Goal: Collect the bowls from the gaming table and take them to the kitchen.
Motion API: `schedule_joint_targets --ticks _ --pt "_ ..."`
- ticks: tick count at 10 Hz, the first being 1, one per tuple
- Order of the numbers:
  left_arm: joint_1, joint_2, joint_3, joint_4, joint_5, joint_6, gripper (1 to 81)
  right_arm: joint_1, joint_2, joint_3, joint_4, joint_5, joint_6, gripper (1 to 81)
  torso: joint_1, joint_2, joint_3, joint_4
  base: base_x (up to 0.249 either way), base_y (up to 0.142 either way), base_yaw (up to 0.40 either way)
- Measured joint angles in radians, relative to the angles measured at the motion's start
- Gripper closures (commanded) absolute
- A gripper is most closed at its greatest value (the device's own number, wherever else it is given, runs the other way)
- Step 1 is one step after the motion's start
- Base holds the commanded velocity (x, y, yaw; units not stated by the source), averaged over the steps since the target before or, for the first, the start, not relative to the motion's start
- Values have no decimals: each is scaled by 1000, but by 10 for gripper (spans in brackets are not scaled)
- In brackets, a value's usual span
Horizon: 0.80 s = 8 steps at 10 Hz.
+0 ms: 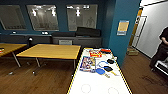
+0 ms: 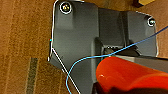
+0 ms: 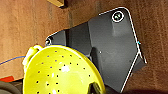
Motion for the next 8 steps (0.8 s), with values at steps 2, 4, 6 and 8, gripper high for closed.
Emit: schedule_joint_targets --ticks 2,4,6,8 --pt "1 1 0 3 4 0 811 -14 0 0 0 1 0 811 0 0 10 -1 0 0 0" --pt "-7 2 0 6 -2 0 811 -19 0 0 -1 -4 0 811 -1 0 42 -1 0 0 0" --pt "-4 10 -2 6 0 0 811 -19 11 -10 0 -4 0 811 -2 -1 47 -1 0 0 0" --pt "-1 23 -13 8 3 0 811 -20 41 -63 -1 -5 0 811 -2 -1 46 -1 0 0 0"
